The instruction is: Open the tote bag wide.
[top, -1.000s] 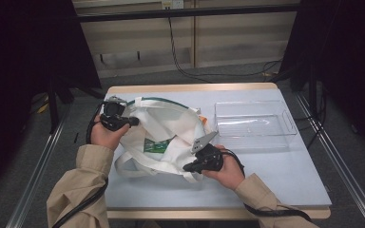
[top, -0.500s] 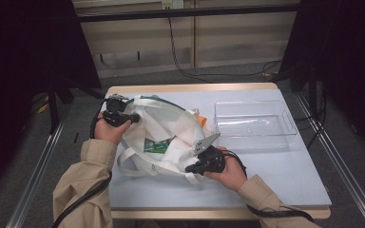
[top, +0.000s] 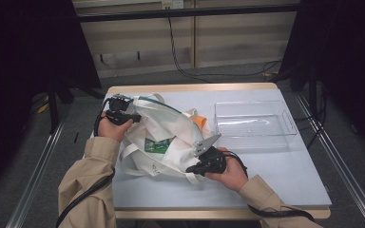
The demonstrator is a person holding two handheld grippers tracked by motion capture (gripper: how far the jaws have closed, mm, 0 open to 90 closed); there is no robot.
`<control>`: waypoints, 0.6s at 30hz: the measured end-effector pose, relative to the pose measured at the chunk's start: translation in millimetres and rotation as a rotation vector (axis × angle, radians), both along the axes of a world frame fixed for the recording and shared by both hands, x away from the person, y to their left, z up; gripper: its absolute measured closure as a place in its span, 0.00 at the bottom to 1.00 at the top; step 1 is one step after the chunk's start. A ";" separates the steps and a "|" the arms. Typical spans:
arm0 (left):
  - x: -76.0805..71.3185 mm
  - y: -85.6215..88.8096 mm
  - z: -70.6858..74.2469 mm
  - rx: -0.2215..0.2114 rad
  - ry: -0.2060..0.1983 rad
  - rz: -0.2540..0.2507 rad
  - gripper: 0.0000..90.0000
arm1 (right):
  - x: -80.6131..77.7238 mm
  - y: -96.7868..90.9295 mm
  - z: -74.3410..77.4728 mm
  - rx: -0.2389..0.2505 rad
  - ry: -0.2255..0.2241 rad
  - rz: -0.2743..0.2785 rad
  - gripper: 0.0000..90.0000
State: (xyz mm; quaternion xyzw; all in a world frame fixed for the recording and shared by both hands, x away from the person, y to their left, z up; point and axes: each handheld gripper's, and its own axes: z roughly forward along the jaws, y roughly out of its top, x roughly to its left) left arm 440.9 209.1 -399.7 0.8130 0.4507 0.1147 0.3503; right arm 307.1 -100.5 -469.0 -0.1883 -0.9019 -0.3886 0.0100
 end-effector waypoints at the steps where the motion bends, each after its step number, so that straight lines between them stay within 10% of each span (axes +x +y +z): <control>1: 0.7 0.9 -0.5 0.007 0.002 -0.005 1.00 | -0.1 -0.1 0.0 0.000 0.001 0.000 1.00; 18: 11.9 -0.8 -8.9 -0.002 0.007 0.006 1.00 | -2.7 -0.3 -2.7 -0.007 0.016 0.016 1.00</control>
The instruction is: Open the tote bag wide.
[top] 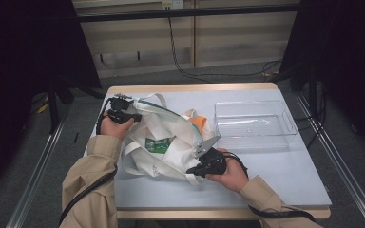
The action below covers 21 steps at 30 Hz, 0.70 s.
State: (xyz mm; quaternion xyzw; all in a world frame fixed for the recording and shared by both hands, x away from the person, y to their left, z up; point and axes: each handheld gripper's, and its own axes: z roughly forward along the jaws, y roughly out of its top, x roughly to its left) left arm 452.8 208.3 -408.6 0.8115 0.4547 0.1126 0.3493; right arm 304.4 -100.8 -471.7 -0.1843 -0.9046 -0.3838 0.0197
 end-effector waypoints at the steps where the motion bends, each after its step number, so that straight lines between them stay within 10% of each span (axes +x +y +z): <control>1: 0.2 -0.3 0.1 0.000 -0.001 0.002 1.00 | 0.1 -0.3 -0.4 0.002 -0.001 0.002 1.00; 21: 2.6 -1.1 -6.3 0.008 0.000 0.018 1.00 | -3.3 0.7 -1.7 -0.014 -0.003 0.016 1.00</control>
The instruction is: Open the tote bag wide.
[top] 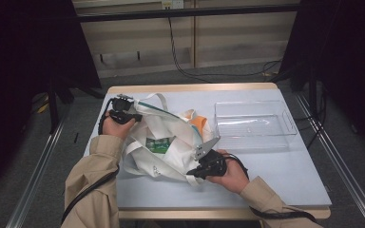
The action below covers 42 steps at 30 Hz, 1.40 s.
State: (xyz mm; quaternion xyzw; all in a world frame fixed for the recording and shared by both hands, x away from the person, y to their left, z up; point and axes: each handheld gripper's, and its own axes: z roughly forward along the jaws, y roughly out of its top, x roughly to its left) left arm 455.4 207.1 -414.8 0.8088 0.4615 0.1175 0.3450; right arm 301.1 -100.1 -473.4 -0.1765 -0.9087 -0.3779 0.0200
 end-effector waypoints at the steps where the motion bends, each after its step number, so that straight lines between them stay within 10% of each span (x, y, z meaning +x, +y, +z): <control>1: -0.5 1.8 0.6 0.001 0.003 -0.006 1.00 | 0.3 -0.3 0.2 0.005 -0.002 -0.004 1.00; 29: -40.9 0.6 22.1 -0.063 -0.013 -0.151 0.78 | 24.0 0.8 33.9 0.102 -0.103 -0.167 0.62; 42: -38.1 -21.3 20.2 -0.107 -0.036 -0.130 0.53 | 29.4 10.6 33.5 0.077 -0.103 -0.165 0.54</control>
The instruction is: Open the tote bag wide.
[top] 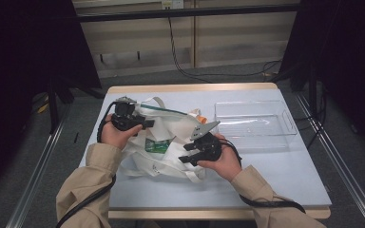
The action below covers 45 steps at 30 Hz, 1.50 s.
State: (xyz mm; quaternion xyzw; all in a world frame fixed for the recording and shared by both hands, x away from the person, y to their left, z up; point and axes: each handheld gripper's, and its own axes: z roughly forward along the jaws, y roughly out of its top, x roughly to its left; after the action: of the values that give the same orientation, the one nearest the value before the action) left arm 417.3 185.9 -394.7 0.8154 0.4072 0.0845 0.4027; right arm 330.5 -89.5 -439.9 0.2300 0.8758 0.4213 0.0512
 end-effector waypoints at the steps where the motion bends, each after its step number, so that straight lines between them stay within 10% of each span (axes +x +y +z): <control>1: 1.0 -0.5 -0.6 0.016 -0.003 -0.013 0.52 | -0.1 -0.3 0.1 0.004 0.002 -0.003 0.54; 7: 7.8 -3.3 -6.7 0.013 -0.014 -0.009 0.46 | 1.0 -0.5 -1.4 -0.009 0.001 0.006 0.55; 18: 15.1 -8.0 -6.8 0.009 0.000 0.008 0.97 | 7.4 6.1 -3.6 -0.013 0.021 0.053 0.82; 24: 10.2 -5.2 -2.5 -0.006 -0.008 0.013 1.00 | 7.2 3.9 -7.9 -0.025 0.025 0.072 0.94; 45: -9.1 26.3 24.1 0.013 -0.123 0.075 0.41 | 3.8 -0.1 -8.4 -0.025 0.037 0.045 0.84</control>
State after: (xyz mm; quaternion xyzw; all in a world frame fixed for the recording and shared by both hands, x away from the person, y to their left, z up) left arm 408.2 212.2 -370.6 0.7954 0.4115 0.1522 0.4181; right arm 334.2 -89.5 -448.3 0.2172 0.8868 0.4070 0.0285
